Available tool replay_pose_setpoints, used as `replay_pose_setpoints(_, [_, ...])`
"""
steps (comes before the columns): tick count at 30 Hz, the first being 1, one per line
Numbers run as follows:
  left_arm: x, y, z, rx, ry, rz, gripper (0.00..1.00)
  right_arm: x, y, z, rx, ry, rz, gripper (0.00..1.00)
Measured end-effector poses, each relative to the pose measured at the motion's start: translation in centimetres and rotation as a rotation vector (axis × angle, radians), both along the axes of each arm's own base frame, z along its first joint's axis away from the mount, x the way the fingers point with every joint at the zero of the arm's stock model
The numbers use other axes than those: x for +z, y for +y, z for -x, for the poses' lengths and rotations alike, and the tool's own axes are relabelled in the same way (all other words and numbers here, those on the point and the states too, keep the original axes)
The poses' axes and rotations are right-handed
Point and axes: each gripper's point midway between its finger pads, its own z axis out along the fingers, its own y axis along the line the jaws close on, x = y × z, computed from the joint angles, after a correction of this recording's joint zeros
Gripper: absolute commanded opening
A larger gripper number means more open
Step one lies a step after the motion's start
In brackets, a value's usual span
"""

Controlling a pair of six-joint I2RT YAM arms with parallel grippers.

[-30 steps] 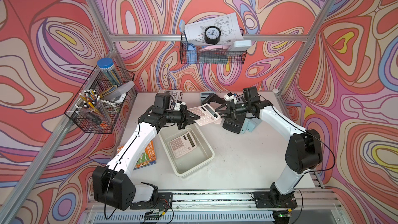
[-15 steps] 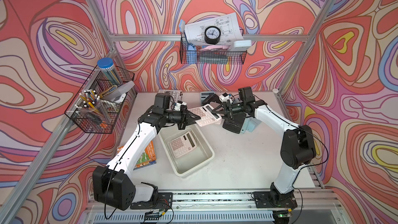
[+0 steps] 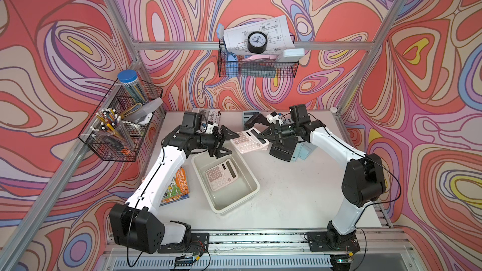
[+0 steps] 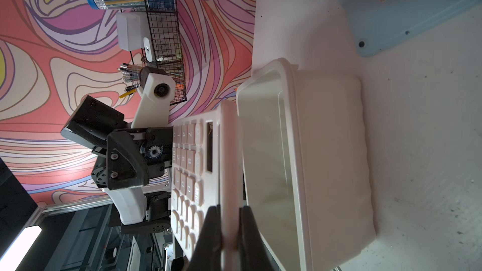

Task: Put the calculator in the storage box
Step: Pick up the calculator at the center of the board, then place the calculator in the storage box.

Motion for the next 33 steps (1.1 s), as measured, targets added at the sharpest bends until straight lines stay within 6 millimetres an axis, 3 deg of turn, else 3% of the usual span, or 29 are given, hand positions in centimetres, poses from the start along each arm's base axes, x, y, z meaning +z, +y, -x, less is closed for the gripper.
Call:
replay_pose_setpoints(4, [0.9, 3.0, 0.1, 0.078, -0.055, -0.137, 0.98, 1.2, 0.3, 1.3, -0.006, -0.052, 0.092, 0.00])
replay_pose_setpoints(8, [0.6, 5.9, 1.4, 0.154, -0.049, -0.219, 0.98, 1.6, 2.1, 3.4, 0.025, -0.115, 0.200, 0.00])
replay_pose_setpoints(15, [-3.5, 10.4, 4.2, 0.296, 0.088, -0.318, 0.98, -0.9, 4.9, 7.4, 0.076, -0.162, 0.444, 0.00])
replay_pose_setpoints(20, [-6.0, 11.6, 5.4, 0.325, 0.194, -0.348, 0.97, -2.3, 6.6, 8.4, 0.078, -0.230, 0.621, 0.00])
replay_pose_setpoints(28, [-7.4, 12.1, 6.1, 0.323, 0.242, -0.367, 0.96, -6.4, 8.9, 9.7, 0.072, -0.287, 0.933, 0.00])
replay_pose_setpoints(33, [-7.6, 12.3, 6.4, 0.321, 0.248, -0.383, 0.97, -8.5, 9.1, 10.6, 0.087, -0.265, 1.047, 0.00])
